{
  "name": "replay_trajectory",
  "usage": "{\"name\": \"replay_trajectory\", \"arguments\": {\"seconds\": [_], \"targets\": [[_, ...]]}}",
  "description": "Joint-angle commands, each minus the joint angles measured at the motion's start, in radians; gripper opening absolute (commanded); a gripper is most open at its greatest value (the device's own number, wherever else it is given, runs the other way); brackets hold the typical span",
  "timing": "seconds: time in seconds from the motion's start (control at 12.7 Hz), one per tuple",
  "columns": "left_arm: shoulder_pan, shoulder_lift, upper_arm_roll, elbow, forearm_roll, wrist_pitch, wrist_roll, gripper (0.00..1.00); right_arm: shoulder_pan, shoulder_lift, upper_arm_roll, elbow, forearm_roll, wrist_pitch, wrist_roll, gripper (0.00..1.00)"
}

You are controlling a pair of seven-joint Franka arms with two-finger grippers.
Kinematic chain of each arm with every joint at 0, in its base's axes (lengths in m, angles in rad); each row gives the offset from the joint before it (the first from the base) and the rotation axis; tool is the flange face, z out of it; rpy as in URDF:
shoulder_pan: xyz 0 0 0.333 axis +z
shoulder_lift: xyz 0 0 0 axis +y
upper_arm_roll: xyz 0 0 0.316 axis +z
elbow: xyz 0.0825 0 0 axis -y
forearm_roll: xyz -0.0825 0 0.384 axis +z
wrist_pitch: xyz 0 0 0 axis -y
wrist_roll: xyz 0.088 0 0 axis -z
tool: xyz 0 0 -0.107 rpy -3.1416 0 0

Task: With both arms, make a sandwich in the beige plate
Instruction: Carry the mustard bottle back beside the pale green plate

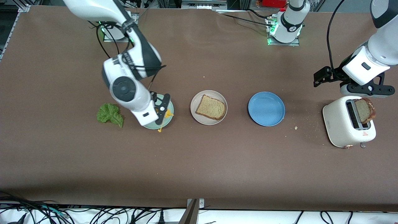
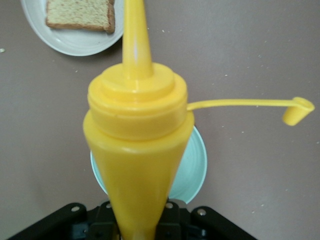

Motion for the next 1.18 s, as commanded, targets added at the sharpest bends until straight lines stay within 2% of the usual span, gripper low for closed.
{"name": "replay_trajectory", "arguments": {"seconds": [0.0,0.24,0.39,0.55,0.79,1.1], "targets": [[-0.008,-0.01,0.001,-0.005,0.015,0.006,-0.008,1.0,-0.154,-0.037,0.092,-0.048,0.095,0.01,-0.208,0.0],[-0.009,-0.009,0.0,-0.005,0.015,0.006,-0.008,1.0,-0.361,-0.016,0.229,-0.047,0.109,-0.004,-0.401,0.0],[-0.009,-0.009,0.0,-0.005,0.015,0.006,-0.008,1.0,-0.493,0.036,0.305,-0.044,0.187,-0.022,-0.562,0.0],[-0.009,-0.01,0.0,-0.005,0.015,0.006,-0.008,1.0,-0.616,0.107,0.379,-0.044,0.223,-0.024,-0.73,0.0],[-0.009,-0.01,0.0,-0.005,0.015,0.006,-0.007,1.0,-0.698,0.207,0.392,-0.044,0.344,-0.027,-0.969,0.0],[-0.008,-0.01,0.0,-0.005,0.015,0.006,-0.008,1.0,-0.744,0.257,0.39,-0.053,0.461,-0.099,-1.101,0.0]]}}
